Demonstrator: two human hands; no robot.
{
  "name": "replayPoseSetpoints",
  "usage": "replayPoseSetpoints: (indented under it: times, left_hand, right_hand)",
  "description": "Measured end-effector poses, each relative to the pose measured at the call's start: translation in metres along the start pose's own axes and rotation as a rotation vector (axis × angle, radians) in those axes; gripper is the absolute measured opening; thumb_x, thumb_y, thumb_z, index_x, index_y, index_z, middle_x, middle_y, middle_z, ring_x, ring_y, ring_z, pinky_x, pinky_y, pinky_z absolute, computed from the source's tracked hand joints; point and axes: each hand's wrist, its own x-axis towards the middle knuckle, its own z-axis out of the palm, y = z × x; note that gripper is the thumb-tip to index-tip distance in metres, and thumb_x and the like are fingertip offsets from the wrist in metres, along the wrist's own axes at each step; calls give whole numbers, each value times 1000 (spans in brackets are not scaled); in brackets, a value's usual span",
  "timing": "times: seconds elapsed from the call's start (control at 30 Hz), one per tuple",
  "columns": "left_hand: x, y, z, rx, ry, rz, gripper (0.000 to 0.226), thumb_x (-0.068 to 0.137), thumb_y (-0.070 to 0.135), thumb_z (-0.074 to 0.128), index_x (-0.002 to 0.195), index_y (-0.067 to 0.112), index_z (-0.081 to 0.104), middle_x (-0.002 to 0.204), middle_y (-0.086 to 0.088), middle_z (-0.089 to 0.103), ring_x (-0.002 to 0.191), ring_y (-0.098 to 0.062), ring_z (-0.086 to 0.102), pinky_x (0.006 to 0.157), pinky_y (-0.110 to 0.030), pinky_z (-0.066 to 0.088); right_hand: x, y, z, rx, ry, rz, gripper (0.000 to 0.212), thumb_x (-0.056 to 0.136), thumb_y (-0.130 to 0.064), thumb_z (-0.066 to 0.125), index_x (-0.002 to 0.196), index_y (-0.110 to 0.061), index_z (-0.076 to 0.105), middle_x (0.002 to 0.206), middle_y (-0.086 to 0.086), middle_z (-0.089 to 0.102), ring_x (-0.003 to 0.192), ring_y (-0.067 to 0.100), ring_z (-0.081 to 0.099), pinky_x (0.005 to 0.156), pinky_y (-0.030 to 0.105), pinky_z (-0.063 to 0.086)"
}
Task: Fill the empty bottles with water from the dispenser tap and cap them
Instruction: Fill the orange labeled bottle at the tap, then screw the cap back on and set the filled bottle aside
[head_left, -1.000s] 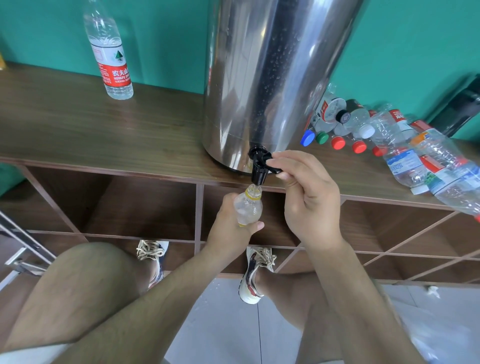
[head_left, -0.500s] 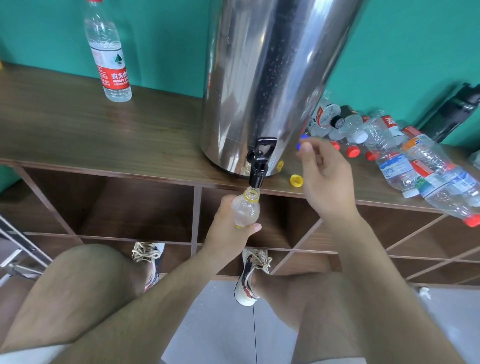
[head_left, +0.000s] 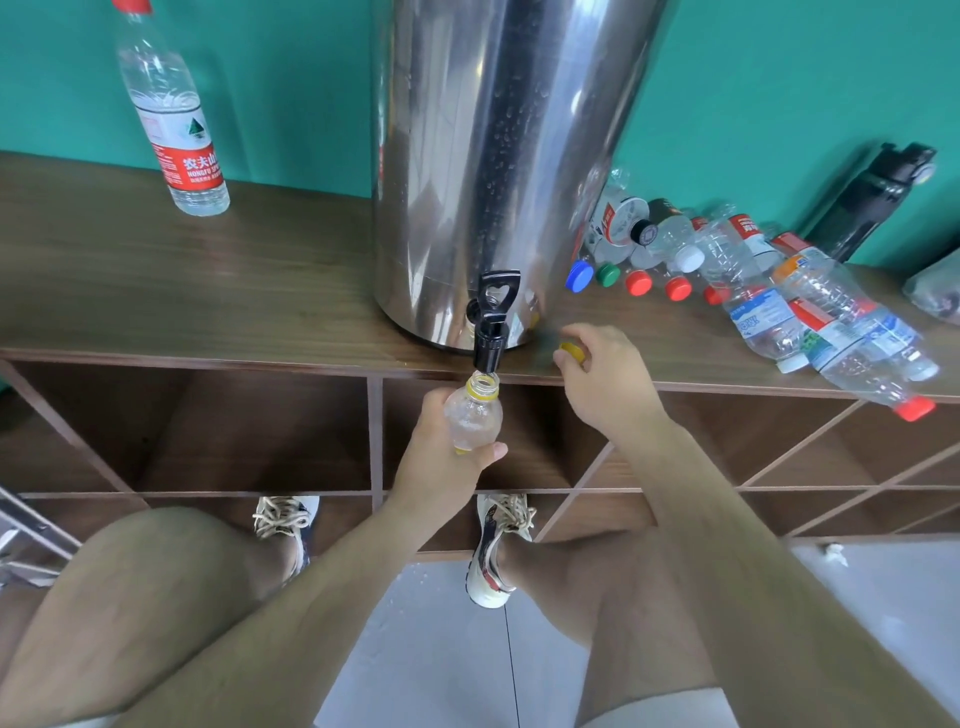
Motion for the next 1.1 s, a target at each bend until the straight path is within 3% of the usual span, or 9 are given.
replayPoseSetpoints:
  times: [0.07, 0.17, 0.3, 0.47, 0.57, 0.63, 0.8, 0.93, 1.1]
  left_hand:
    - [0, 2, 0, -1, -3, 1, 59, 84, 18, 84, 123, 32, 42, 117, 14, 59, 109, 4, 56, 85, -12, 41]
    - [-3, 2, 2, 22, -11, 12, 59, 84, 19, 85, 122, 30, 41, 116, 12, 59, 107, 3, 57, 83, -12, 42]
    - [-12, 2, -1, 29, -50, 6, 60, 84, 18, 84, 125, 28, 42, 113, 12, 60, 106, 1, 59, 81, -13, 43]
    - [-35, 7, -5, 23, -114, 5, 61, 85, 16, 82, 130, 27, 43, 113, 12, 60, 105, 3, 59, 76, -11, 42]
    - [-50, 10, -8, 40, -111, 19, 59, 84, 16, 83, 128, 27, 45, 110, 7, 62, 88, 8, 62, 64, -6, 45]
    - [-58, 13, -11, 34, -121, 29, 57, 84, 15, 83, 127, 26, 46, 107, 4, 63, 75, 11, 61, 58, -7, 47]
    - [-70, 18, -20, 30, -146, 86, 57, 81, 17, 85, 124, 29, 49, 109, 12, 63, 98, 5, 61, 77, -15, 45]
    - [-77, 25, -25, -8, -130, 108, 57, 80, 17, 87, 125, 28, 54, 110, 12, 65, 100, 2, 62, 83, -19, 49]
    - [-81, 35, -30, 28, -131, 119, 55, 78, 25, 88, 119, 42, 54, 108, 19, 66, 100, 9, 60, 88, -21, 49]
  right_hand:
    - [-12, -7, -3, 83, -2, -65, 33, 104, -18, 59, 137, -18, 64, 109, 4, 51, 88, 4, 51, 91, 17, 37]
    - [-35, -20, -6, 189, -15, -117, 25, 105, -18, 57, 126, -26, 68, 104, 2, 53, 88, -2, 53, 83, 5, 36]
    - [-65, -35, -12, 371, -64, -63, 18, 99, -20, 68, 101, -36, 62, 97, 1, 69, 90, 19, 67, 86, 24, 53]
    - [-89, -41, -17, 403, -63, 13, 17, 92, -25, 79, 90, -26, 63, 95, -7, 75, 88, 9, 70, 84, 22, 55]
    - [-98, -46, -23, 443, -72, 19, 20, 92, -20, 80, 86, -17, 61, 91, -10, 77, 86, 3, 72, 86, 25, 57]
    - [-103, -49, -28, 454, -55, -3, 22, 92, -22, 81, 84, -19, 60, 92, -8, 76, 88, 7, 73, 87, 28, 58]
    - [-116, -58, -39, 406, -66, -129, 27, 92, -23, 80, 82, -26, 55, 97, -9, 76, 86, 17, 67, 77, 26, 54]
    - [-117, -64, -49, 246, -180, -226, 22, 93, -24, 78, 87, -27, 57, 97, -8, 73, 76, 10, 61, 76, 29, 53]
    - [-111, -73, -64, 129, -284, -374, 16, 95, -13, 75, 109, -15, 69, 105, -3, 71, 95, 12, 66, 82, 22, 53]
